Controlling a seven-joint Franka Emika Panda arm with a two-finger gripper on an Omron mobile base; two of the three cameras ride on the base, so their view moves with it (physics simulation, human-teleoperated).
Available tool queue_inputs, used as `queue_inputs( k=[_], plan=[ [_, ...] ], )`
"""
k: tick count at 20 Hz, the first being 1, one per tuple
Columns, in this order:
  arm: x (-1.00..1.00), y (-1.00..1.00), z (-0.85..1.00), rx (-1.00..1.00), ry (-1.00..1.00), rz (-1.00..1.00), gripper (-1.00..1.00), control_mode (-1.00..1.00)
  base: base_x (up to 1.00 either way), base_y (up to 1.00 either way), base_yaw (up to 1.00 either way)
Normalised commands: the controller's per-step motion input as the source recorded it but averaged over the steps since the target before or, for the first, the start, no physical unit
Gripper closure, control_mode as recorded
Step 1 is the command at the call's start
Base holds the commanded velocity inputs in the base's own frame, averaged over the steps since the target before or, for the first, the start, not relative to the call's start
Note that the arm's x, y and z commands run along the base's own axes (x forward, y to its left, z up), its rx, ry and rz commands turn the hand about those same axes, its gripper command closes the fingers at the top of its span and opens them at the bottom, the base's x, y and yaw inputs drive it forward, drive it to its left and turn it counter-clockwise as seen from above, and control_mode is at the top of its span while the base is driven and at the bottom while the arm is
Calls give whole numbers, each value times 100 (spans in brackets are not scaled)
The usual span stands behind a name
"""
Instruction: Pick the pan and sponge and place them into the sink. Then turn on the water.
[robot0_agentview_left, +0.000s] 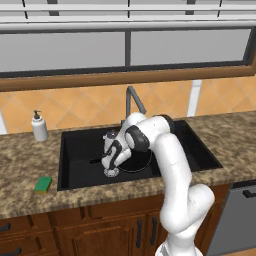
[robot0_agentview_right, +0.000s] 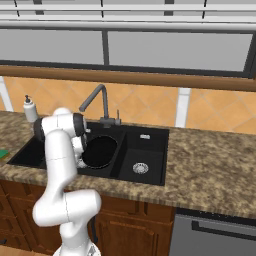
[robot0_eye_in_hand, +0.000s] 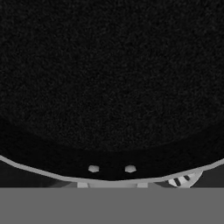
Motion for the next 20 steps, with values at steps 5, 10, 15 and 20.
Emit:
queue_inputs(
  k=[5,10,15,20],
  plan=[
    [-27,46,-40,0,-9,-29,100,-100,0,0,0],
    [-22,48,-38,0,-6,-28,100,-100,0,0,0],
    [-22,86,-18,0,-2,-20,100,-100,0,0,0],
    [-18,90,-6,2,0,-12,100,-100,0,0,0]
  ],
)
